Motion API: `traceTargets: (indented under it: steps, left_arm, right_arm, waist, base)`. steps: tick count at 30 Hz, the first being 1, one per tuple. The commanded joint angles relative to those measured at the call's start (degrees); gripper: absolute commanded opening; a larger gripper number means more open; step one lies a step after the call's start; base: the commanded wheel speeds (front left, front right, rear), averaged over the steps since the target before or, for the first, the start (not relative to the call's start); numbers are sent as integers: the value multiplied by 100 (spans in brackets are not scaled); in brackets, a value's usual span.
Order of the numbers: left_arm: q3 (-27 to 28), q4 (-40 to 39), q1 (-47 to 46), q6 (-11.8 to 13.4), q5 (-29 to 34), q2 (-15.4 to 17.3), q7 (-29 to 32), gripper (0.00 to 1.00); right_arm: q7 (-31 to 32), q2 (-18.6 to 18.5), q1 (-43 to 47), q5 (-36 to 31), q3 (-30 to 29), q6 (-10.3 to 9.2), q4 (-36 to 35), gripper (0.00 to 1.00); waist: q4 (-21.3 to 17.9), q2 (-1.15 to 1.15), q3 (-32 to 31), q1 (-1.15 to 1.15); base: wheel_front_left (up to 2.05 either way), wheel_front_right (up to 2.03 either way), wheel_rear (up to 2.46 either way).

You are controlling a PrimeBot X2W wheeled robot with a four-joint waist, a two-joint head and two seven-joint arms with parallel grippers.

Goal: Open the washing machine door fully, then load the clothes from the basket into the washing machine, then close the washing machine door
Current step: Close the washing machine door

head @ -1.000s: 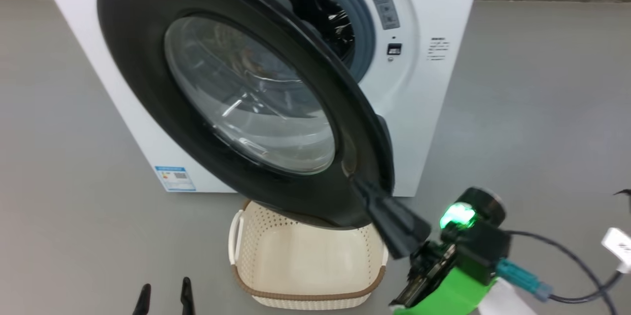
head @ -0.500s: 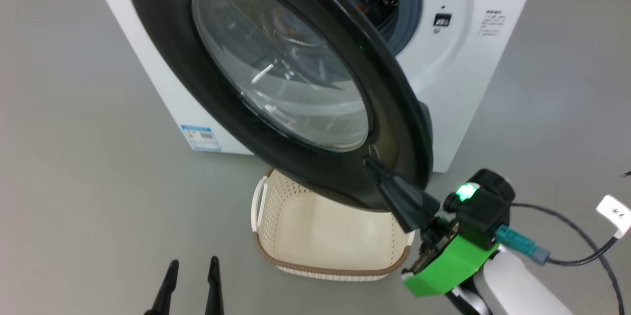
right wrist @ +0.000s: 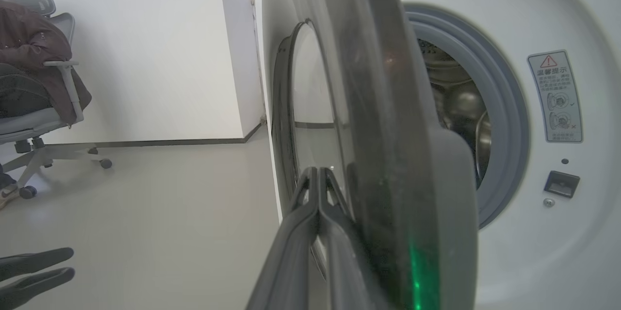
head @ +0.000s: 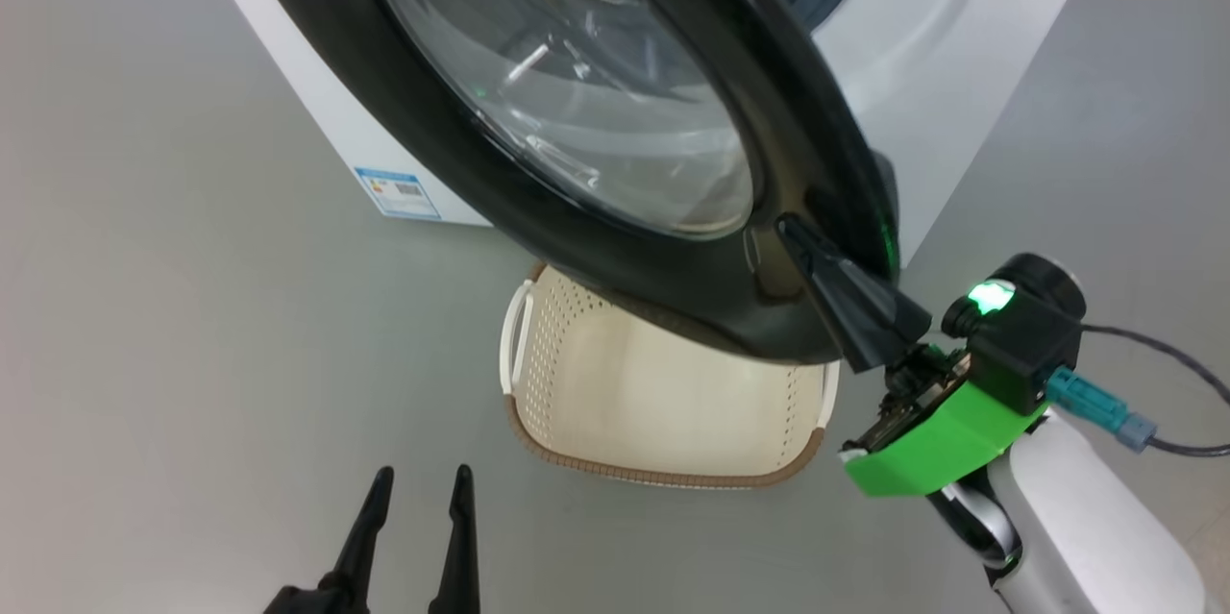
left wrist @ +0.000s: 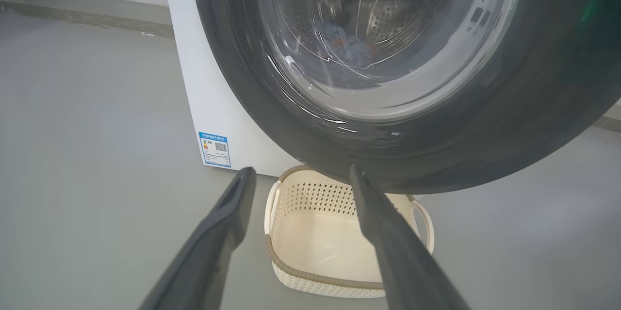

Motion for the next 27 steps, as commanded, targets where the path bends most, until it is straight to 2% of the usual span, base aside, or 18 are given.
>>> traceTargets:
  steps: [1, 12, 20, 27]
  left_arm:
    - [150, -168, -193, 45, 30, 9, -38, 100]
    - [-113, -241, -411, 214, 27, 9, -38, 100]
    - [-416, -351, -602, 430, -20, 9, -38, 100]
    - [-618, -391, -703, 514, -11, 9, -38, 100]
  right_arm:
    - [-27, -12, -133, 27, 21, 8, -142, 0]
    - [-27, -334, -536, 56, -120, 8, -216, 0]
    - [-27, -788, -1111, 68, -206, 8, -306, 0]
    - [-27, -1130, -1723, 80, -226, 8, -199, 0]
  waist:
    - [12, 0, 138, 0]
    - [51, 0, 628, 0]
    - [173, 0, 1170, 0]
    - [292, 0, 1463, 0]
  base:
    - [0, 0, 0]
    - [0, 0, 0]
    - [0, 0, 0]
    - [0, 0, 0]
